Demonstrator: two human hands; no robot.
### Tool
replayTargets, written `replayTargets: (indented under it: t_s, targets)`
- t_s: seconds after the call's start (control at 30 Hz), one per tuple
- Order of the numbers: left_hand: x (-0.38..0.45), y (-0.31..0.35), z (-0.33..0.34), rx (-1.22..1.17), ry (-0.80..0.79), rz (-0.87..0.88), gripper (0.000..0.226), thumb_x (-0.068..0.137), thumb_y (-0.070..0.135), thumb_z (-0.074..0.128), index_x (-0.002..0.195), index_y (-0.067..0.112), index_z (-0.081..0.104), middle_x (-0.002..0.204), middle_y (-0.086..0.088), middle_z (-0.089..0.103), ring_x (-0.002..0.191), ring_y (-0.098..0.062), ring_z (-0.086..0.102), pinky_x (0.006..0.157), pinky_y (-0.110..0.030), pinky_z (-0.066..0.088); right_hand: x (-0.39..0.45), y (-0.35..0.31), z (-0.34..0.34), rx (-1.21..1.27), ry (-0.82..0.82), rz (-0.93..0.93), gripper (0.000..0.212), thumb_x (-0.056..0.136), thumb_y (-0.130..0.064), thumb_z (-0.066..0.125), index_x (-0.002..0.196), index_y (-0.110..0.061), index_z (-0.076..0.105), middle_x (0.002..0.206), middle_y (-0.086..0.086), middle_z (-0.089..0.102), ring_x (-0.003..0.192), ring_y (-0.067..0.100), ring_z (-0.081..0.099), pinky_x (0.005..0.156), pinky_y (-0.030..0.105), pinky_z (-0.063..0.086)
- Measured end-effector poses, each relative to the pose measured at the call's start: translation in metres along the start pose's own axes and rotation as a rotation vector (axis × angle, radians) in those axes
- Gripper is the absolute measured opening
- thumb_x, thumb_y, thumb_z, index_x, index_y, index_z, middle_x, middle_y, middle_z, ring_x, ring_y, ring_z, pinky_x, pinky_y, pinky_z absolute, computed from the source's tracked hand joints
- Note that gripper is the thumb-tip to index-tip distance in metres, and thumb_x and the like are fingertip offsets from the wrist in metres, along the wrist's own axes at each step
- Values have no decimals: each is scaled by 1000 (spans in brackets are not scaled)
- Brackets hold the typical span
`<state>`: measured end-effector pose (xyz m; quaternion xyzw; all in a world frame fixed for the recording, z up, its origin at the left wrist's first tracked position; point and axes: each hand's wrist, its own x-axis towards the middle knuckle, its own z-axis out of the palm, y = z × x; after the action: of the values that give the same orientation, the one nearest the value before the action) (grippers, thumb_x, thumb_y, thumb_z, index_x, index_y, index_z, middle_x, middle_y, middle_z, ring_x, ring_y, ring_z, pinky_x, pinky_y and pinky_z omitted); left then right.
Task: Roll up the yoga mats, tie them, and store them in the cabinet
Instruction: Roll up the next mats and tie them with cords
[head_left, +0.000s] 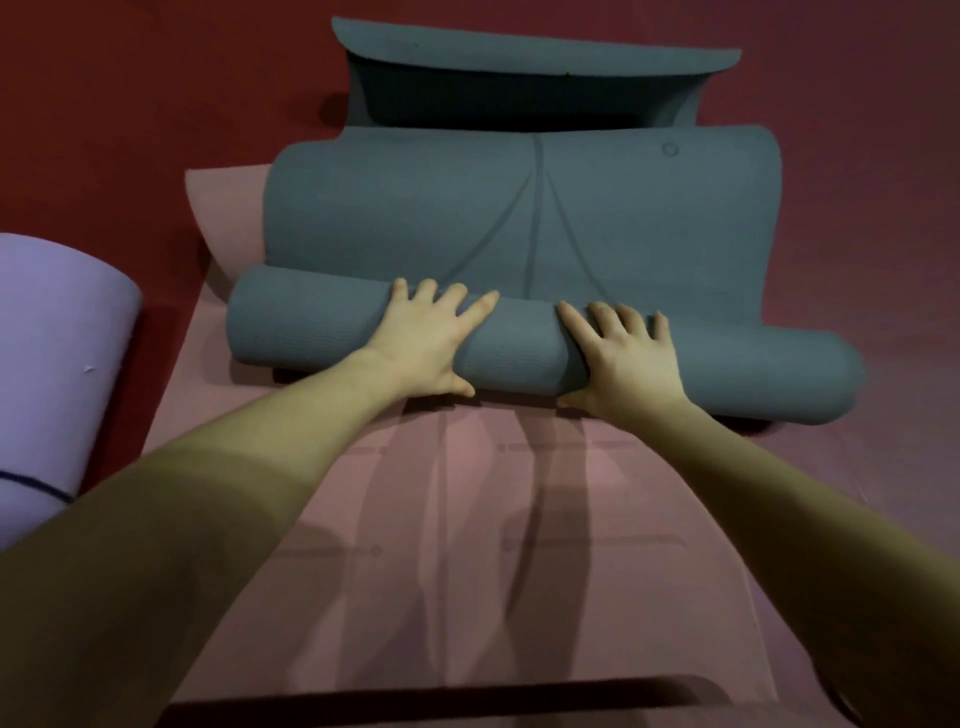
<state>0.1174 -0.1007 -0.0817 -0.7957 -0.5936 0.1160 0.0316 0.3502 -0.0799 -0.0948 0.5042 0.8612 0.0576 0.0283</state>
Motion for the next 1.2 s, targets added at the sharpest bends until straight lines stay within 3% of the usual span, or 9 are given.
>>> replayTargets:
  t_s: [0.17,0.67,0.77,0.87,0.93,1.0,1.07,1.13,1.2]
  targets:
    - [-18,12,-2,-37,37,34,111,63,76,62,151,37,6,142,-2,38,122,-30,40,101,-47,31,-21,3,1,60,96,-25,111,30,-48,91,130,-16,54,107,14,63,91,38,60,81,49,47]
    - [-105,67,4,-81,1,94,109,65,77,58,151,36,5,145,0,35,124,-27,39,102,-43,29,-130,-19,-16,97,7,9,110,24,-54,88,123,-16,61,101,10,66,82,36,63,76,43,50]
    - [-123,73,5,-98,4,123,109,62,76,62,151,34,13,141,-2,42,120,-29,44,100,-44,32,-151,-27,-17,106,-6,-1,110,24,-56,87,123,-16,61,102,9,66,82,35,62,75,43,50]
    - [-133,73,12,-118,57,133,113,50,75,71,146,29,35,128,-8,56,107,-34,55,90,-47,42,-159,-30,-17,126,-22,-8,109,28,-58,87,125,-17,60,104,9,66,84,35,62,76,43,49]
    - [-133,71,19,-120,122,136,115,47,77,71,145,29,35,129,-11,57,108,-37,57,91,-51,44,-159,-31,-16,144,-45,4,109,31,-58,87,127,-17,58,108,10,65,88,36,62,80,44,49]
    - [-130,69,18,-84,108,178,114,56,82,60,149,36,15,143,-12,46,122,-38,51,100,-55,39,-158,-30,-13,154,-69,10,111,34,-60,85,132,-18,54,116,11,63,97,37,61,87,47,47]
    - [-122,64,14,-67,29,229,106,66,84,47,146,43,-9,157,-9,20,138,-35,31,110,-54,24,-156,-25,-11,149,-84,3,111,43,-63,82,139,-20,47,127,13,58,111,38,56,97,52,40]
    - [-110,57,6,-114,-84,242,100,70,83,43,145,46,-11,160,-6,3,145,-30,14,115,-51,12,-157,-22,-10,127,-54,-19,99,60,-63,73,142,-18,43,134,15,53,120,39,51,103,54,35]
    - [-97,50,-1,-156,-133,238,98,70,82,45,147,46,-4,160,-5,3,146,-26,8,117,-49,8,-159,-26,-10,114,37,-23,80,77,-62,54,141,-14,46,135,16,52,122,40,49,105,52,32]
